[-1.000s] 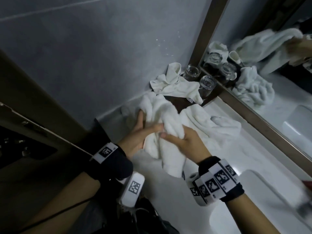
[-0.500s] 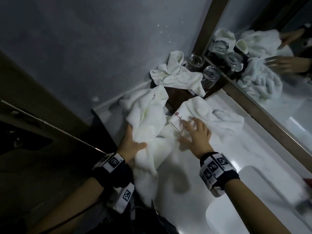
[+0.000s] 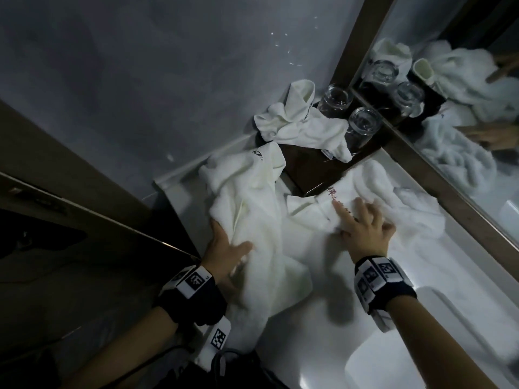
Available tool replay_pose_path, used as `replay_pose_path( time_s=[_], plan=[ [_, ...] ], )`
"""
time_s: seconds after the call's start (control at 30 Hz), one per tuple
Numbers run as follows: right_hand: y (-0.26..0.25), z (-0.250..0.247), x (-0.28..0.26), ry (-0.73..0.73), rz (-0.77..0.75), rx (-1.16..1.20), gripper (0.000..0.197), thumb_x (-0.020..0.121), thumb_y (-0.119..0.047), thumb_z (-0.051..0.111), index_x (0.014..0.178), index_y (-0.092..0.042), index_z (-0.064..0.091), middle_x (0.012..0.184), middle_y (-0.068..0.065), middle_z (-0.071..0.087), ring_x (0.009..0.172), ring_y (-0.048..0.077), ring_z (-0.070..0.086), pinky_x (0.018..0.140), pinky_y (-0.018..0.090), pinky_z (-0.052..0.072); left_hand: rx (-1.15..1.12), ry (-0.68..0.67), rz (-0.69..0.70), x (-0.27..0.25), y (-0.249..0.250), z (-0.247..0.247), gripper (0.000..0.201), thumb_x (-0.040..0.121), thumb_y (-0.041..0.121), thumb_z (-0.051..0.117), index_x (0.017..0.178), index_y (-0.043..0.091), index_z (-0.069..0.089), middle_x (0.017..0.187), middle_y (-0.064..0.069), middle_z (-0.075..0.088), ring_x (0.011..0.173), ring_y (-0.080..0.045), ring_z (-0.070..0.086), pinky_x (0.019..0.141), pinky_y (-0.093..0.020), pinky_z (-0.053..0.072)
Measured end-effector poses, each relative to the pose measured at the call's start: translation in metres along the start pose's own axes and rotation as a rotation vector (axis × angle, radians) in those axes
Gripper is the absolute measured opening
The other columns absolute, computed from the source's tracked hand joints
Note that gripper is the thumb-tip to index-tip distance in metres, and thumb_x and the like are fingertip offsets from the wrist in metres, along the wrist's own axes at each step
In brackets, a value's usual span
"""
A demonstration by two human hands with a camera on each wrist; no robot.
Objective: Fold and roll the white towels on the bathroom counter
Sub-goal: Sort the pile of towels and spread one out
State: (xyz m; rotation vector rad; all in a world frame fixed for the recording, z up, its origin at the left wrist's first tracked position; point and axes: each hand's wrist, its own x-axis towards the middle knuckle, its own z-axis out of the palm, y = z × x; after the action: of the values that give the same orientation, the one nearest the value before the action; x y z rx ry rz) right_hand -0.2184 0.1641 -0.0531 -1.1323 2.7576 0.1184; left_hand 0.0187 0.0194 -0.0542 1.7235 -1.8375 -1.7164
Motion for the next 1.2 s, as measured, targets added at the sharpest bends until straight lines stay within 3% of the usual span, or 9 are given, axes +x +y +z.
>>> replay_pose_path(
  time_s=[0.17,0.23,0.43,0.57,0.7,0.8,0.9,1.07,1.2],
  plan=[
    [-0.016,-0.008,0.005,-0.037,0.06,0.06,0.061,0.086,-0.009,0.054,0.14,-0.03,0.035,0.153,0.01,0.017,0.144,0.026,0.005,0.11,0.051,0.009,0.084,-0.102,0.065,-0.009,0.006,0.016,0.03,0.088,0.037,0.056,0.1,0.01,0.048,0.117,-0.013,0.057,0.114,-0.018,0.05,0.089,-0.017,0.032],
    [-0.035,-0.016,0.005,0.048,-0.023,0.164,0.052,0.082,-0.004,0.056,0.131,-0.019,0.048,0.148,0.013,0.028,0.138,0.029,0.021,0.108,0.044,0.017,0.187,-0.036,0.059,-0.006,0.013,0.012,0.044,0.09,0.042,0.049,0.089,-0.001,0.061,0.106,-0.024,0.064,0.108,-0.027,0.058,0.089,-0.025,0.039],
    [-0.107,-0.038,0.015,-0.241,-0.212,0.787,0.042,0.092,-0.01,0.053,0.132,-0.003,0.046,0.127,0.022,0.051,0.113,0.034,0.053,0.099,0.036,0.039,0.266,0.256,-0.021,0.026,0.054,-0.018,0.058,0.088,0.035,0.051,0.123,-0.007,0.032,0.133,-0.03,0.033,0.126,-0.039,0.028,0.105,-0.039,0.027],
    [-0.142,-0.033,0.029,-0.423,-0.033,0.938,0.074,0.086,-0.023,0.064,0.143,-0.007,0.021,0.142,0.014,0.04,0.13,0.03,0.04,0.106,0.034,0.034,0.204,0.129,0.099,0.045,0.08,-0.022,0.069,0.083,0.037,0.059,0.134,0.008,0.024,0.144,-0.021,0.02,0.133,-0.03,0.023,0.107,-0.032,0.026],
    [-0.144,-0.029,0.038,-0.573,0.004,1.188,0.088,0.073,-0.001,0.073,0.143,-0.015,0.021,0.123,0.007,0.051,0.119,0.026,0.05,0.089,0.032,0.047,-0.001,0.061,0.031,0.053,0.074,-0.023,0.105,0.07,0.042,0.073,0.143,0.02,0.0,0.148,-0.011,0.018,0.132,-0.026,0.031,0.098,-0.031,0.034],
    [-0.14,-0.029,0.034,-0.559,-0.181,1.155,0.086,0.075,0.014,0.058,0.143,-0.025,0.023,0.095,0.007,0.056,0.084,0.021,0.055,0.065,0.026,0.049,-0.206,-0.002,0.031,0.051,0.064,-0.029,0.101,0.061,0.061,0.07,0.139,0.019,0.021,0.139,-0.004,0.043,0.12,-0.022,0.049,0.1,-0.037,0.043],
    [-0.135,-0.03,0.028,-0.579,-0.319,1.133,0.08,0.074,0.013,0.063,0.13,-0.037,0.034,0.09,0.0,0.057,0.082,0.015,0.054,0.067,0.02,0.047,-0.349,-0.021,-0.016,0.046,0.06,-0.043,0.094,0.052,0.056,0.075,0.132,0.024,0.037,0.129,-0.003,0.054,0.115,-0.022,0.055,0.099,-0.043,0.045],
    [-0.127,-0.054,0.029,-0.675,-0.059,1.395,0.045,0.072,-0.059,0.066,0.112,-0.046,0.052,0.114,-0.009,0.061,0.105,0.012,0.061,0.077,0.028,0.055,-0.329,-0.038,0.272,0.029,0.066,-0.057,0.039,0.066,0.017,0.057,0.104,0.025,0.049,0.101,0.0,0.061,0.098,-0.021,0.06,0.08,-0.03,0.05],
    [-0.127,-0.068,0.037,-0.54,0.043,1.516,0.042,0.085,-0.017,0.066,0.124,-0.011,0.052,0.117,0.009,0.062,0.092,0.02,0.066,0.071,0.04,0.06,-0.562,-0.197,0.386,0.013,0.069,-0.054,0.049,0.064,0.002,0.053,0.109,0.023,0.05,0.103,0.0,0.061,0.097,-0.015,0.059,0.081,-0.029,0.05]
  ],
)
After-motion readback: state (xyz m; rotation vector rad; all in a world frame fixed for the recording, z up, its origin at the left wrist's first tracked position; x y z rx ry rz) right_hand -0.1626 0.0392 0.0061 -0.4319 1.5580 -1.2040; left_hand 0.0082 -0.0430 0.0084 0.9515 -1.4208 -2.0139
